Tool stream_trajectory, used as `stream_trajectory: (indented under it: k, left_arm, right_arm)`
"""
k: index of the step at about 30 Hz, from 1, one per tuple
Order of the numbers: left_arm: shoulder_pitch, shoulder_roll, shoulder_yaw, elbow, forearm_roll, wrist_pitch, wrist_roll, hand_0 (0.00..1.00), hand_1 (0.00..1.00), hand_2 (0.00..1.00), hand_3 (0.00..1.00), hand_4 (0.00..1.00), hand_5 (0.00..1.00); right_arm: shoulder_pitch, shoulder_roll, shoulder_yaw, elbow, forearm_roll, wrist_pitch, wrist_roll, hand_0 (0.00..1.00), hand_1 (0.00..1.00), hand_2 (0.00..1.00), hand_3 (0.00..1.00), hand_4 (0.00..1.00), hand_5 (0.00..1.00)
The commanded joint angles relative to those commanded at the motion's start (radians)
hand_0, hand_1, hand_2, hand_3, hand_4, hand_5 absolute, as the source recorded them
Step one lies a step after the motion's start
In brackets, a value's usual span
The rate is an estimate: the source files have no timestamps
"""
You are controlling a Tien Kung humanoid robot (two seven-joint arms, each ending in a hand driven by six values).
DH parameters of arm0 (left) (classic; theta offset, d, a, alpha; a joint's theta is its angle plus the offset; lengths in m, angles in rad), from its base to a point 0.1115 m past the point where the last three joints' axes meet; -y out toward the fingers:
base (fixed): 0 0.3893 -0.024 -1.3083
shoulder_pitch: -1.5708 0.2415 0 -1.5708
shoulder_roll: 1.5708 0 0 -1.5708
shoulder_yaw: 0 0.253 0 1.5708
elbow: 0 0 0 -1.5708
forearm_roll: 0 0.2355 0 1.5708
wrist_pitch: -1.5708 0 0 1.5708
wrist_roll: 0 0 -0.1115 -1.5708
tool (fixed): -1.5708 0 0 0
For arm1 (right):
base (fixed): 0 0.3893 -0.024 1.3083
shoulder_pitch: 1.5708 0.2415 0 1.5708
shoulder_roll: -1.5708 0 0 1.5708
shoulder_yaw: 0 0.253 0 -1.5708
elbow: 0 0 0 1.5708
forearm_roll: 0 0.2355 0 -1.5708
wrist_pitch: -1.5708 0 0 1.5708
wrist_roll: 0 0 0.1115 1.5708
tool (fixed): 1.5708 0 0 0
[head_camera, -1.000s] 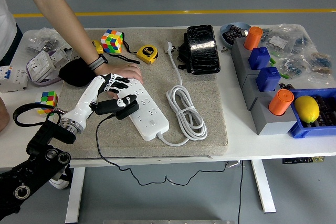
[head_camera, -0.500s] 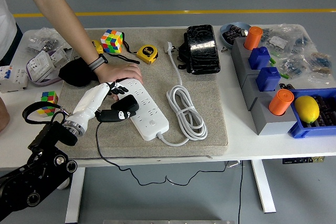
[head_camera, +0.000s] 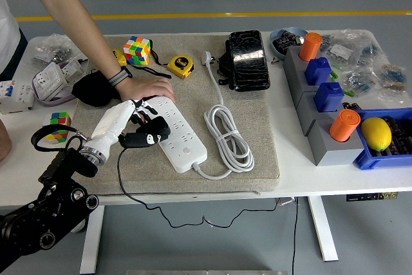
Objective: Put the plug near the board,insert it into the board,press the button,pull the plug out
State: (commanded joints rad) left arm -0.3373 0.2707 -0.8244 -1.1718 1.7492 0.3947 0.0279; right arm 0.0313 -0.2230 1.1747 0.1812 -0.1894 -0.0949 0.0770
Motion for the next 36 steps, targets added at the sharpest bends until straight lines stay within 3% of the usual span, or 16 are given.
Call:
stream_trajectory:
  k: [5,6,11,12,15,23,29,36]
  left_arm:
    - [-0.003,-0.005,-0.002,0.008,0.018,0.0,0.002,0.345,0.338,0.47,0.535,0.933,0.192]
    - [-0.003,-0.006,-0.002,0.009,0.02,0.0,0.003,0.3,0.301,0.44,0.536,0.796,0.052]
    - [-0.003,-0.007,0.0,0.011,0.016,-0.007,0.012,0.3,0.301,0.44,0.536,0.796,0.052]
    - [-0.003,-0.007,0.0,0.011,0.015,-0.006,0.011,0.278,0.271,0.39,0.524,0.724,0.006]
    - [-0.003,-0.008,-0.002,0.01,-0.002,-0.01,0.009,0.278,0.271,0.39,0.524,0.724,0.006]
    - [0.004,-0.002,-0.018,0.005,-0.051,0.02,-0.069,0.279,0.271,0.369,0.512,0.68,0.002]
    - [0.023,0.005,-0.056,-0.002,-0.072,0.06,-0.169,0.277,0.266,0.356,0.507,0.666,0.002]
    - [0.037,0.017,-0.099,0.056,-0.049,0.069,-0.191,0.279,0.267,0.358,0.509,0.668,0.002]
  right_arm:
    - [-0.001,0.002,0.005,0.0,-0.003,0.0,0.0,0.495,0.58,0.54,0.507,0.835,0.358]
    - [-0.001,0.002,0.006,0.0,-0.003,0.0,0.0,0.494,0.58,0.538,0.507,0.836,0.358]
    - [-0.001,0.004,0.009,0.001,-0.006,0.0,0.001,0.494,0.58,0.538,0.507,0.836,0.358]
    - [-0.001,0.004,0.009,0.001,-0.006,0.0,0.001,0.495,0.58,0.539,0.508,0.837,0.355]
    - [0.0,0.004,0.01,0.0,-0.005,0.0,0.001,0.495,0.58,0.539,0.508,0.837,0.355]
    - [0.0,0.005,0.013,0.0,-0.005,0.0,0.002,0.495,0.58,0.538,0.508,0.835,0.355]
    - [0.0,0.005,0.013,0.0,-0.006,0.001,0.002,0.494,0.58,0.539,0.508,0.837,0.354]
    - [0.001,0.006,0.013,0.0,-0.006,0.001,0.002,0.494,0.58,0.539,0.509,0.837,0.354]
